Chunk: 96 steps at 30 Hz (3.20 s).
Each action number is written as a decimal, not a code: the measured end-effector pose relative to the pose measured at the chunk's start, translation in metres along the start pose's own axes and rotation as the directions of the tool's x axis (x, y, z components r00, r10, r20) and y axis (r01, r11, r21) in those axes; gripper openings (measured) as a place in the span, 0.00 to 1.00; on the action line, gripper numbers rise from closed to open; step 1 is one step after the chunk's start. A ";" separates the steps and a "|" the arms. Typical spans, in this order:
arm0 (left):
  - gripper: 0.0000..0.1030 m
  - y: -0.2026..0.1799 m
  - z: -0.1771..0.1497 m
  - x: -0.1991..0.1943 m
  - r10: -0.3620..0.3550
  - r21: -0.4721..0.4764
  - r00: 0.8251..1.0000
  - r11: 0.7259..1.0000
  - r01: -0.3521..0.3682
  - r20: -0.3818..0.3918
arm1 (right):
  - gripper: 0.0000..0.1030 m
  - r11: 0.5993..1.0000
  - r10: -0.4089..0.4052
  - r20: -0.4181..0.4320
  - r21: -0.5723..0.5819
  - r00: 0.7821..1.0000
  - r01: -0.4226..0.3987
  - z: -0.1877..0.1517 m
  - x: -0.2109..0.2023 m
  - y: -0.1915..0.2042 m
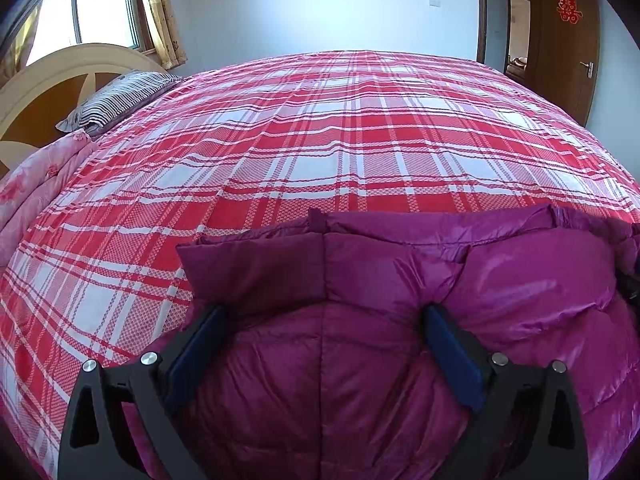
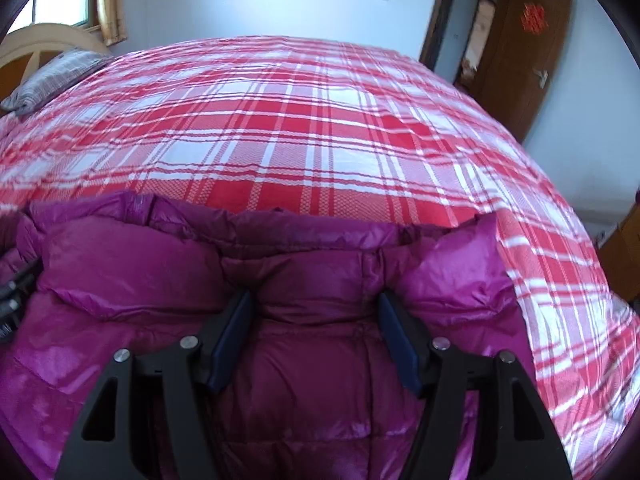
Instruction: Fold large clothes
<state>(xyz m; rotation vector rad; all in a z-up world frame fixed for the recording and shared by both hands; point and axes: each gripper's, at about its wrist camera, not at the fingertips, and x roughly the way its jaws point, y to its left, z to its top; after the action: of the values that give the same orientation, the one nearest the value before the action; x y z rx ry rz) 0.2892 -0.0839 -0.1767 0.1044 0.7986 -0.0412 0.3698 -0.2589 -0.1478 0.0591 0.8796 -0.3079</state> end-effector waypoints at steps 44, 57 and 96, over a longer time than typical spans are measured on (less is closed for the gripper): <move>0.99 -0.036 0.001 -0.003 0.157 0.010 0.987 0.988 -0.157 -0.010 | 0.77 0.985 -0.039 0.170 0.171 0.985 0.010 -0.010 -0.024 -0.043; 0.99 -0.023 0.000 -0.001 0.089 -0.045 0.996 0.995 -0.090 -0.015 | 0.77 0.965 0.037 0.072 0.255 0.997 -0.054 -0.019 0.010 -0.071; 0.99 -0.013 -0.002 0.003 0.018 -0.099 0.999 0.995 -0.021 -0.026 | 0.79 0.981 -0.072 0.045 0.183 0.996 0.062 -0.017 0.016 -0.055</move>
<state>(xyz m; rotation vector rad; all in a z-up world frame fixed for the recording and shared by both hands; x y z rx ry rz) 0.2887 -0.0970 -0.1814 0.0185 0.8231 0.0184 0.3504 -0.3124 -0.1669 0.1899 0.8017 -0.4502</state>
